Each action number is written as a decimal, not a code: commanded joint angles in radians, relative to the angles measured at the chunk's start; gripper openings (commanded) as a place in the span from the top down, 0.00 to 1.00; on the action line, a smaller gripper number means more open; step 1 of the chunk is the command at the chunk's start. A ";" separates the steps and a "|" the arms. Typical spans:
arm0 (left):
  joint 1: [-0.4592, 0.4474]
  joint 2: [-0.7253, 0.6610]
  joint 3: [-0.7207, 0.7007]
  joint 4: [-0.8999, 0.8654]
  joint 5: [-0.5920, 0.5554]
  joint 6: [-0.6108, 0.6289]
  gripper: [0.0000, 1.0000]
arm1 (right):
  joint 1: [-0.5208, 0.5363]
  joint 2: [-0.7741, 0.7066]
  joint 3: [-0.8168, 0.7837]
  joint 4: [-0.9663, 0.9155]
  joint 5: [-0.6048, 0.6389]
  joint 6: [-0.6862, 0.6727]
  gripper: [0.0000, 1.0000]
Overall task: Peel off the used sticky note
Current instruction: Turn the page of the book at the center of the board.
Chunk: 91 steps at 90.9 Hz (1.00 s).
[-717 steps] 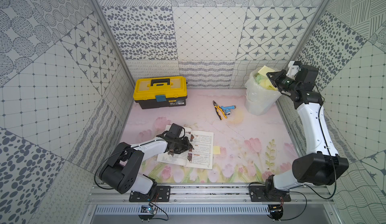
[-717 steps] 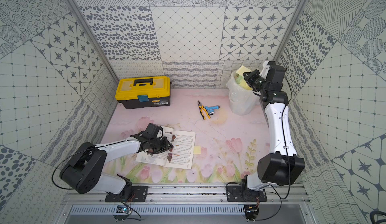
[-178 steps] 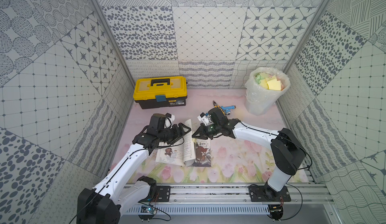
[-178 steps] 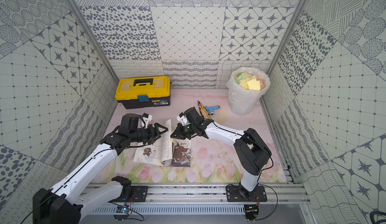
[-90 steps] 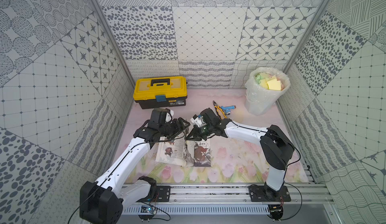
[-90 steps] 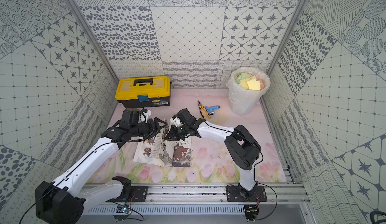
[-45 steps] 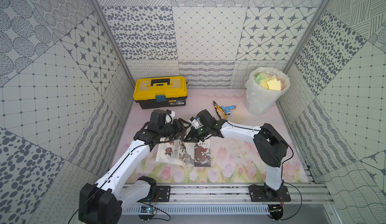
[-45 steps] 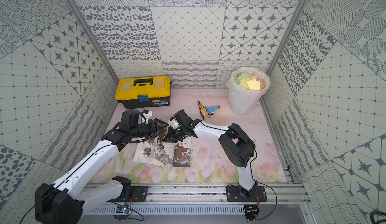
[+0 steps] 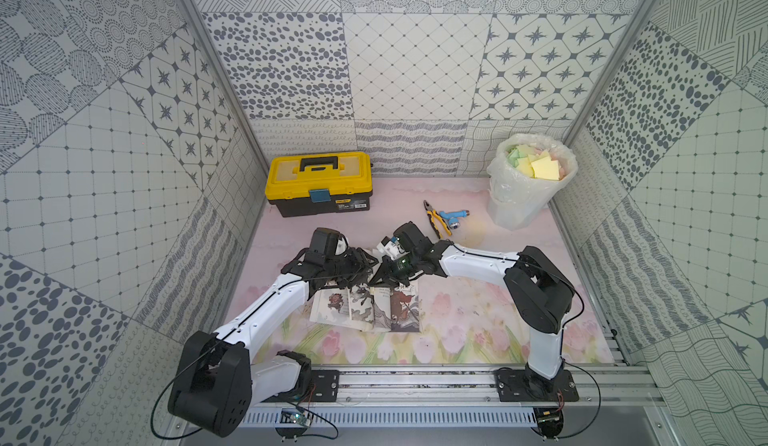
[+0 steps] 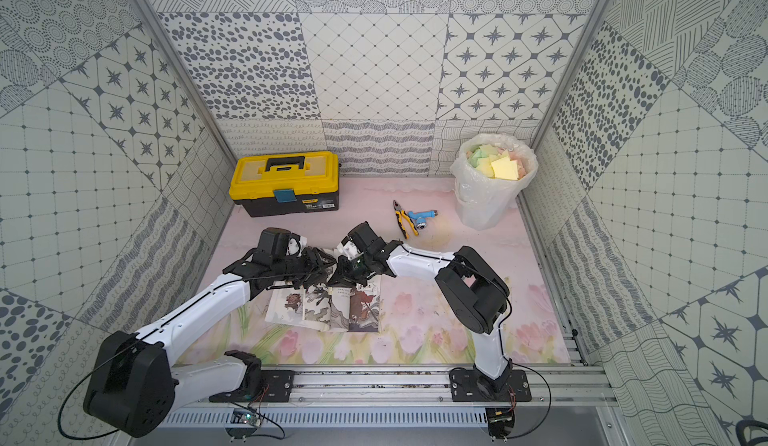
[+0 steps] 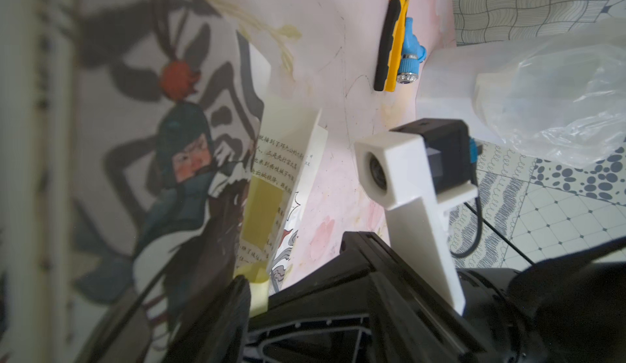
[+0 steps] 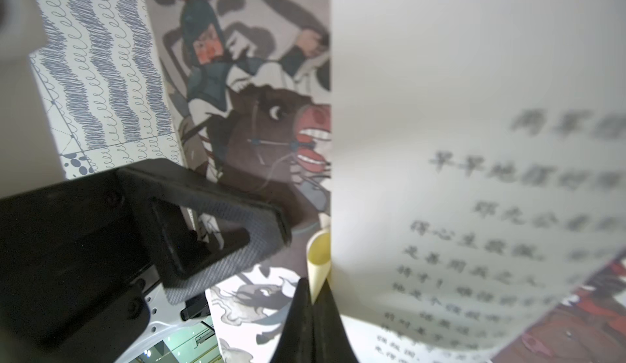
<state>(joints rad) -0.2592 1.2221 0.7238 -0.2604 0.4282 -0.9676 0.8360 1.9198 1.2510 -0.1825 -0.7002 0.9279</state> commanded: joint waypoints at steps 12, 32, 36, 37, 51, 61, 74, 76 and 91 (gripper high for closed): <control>0.024 0.040 -0.052 -0.052 -0.107 0.087 0.43 | -0.047 -0.103 -0.083 0.031 0.023 -0.023 0.96; 0.024 0.097 -0.054 -0.079 -0.139 0.152 0.44 | -0.097 -0.178 -0.165 0.031 0.036 -0.030 0.96; 0.023 0.111 -0.051 -0.082 -0.143 0.164 0.45 | -0.104 -0.188 -0.178 0.031 0.037 -0.032 0.96; 0.023 0.115 -0.050 -0.083 -0.145 0.167 0.45 | -0.107 -0.191 -0.180 0.031 0.038 -0.032 0.96; 0.023 0.163 -0.040 -0.101 -0.170 0.201 0.48 | -0.126 -0.218 -0.216 0.031 0.042 -0.035 0.96; 0.018 0.163 -0.041 -0.119 -0.204 0.212 0.51 | -0.138 -0.237 -0.245 0.031 0.046 -0.037 0.97; -0.005 0.165 -0.027 -0.155 -0.257 0.227 0.57 | -0.159 -0.264 -0.294 0.031 0.048 -0.040 0.97; -0.012 0.166 -0.024 -0.161 -0.263 0.228 0.58 | -0.163 -0.268 -0.301 0.031 0.050 -0.041 0.96; -0.053 0.165 0.003 -0.172 -0.268 0.222 0.65 | -0.194 -0.298 -0.362 0.031 0.056 -0.044 0.96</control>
<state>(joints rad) -0.2745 1.3846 0.6968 -0.3584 0.2237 -0.7864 0.6605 1.6573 0.9245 -0.1749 -0.6594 0.9051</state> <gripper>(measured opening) 0.357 0.060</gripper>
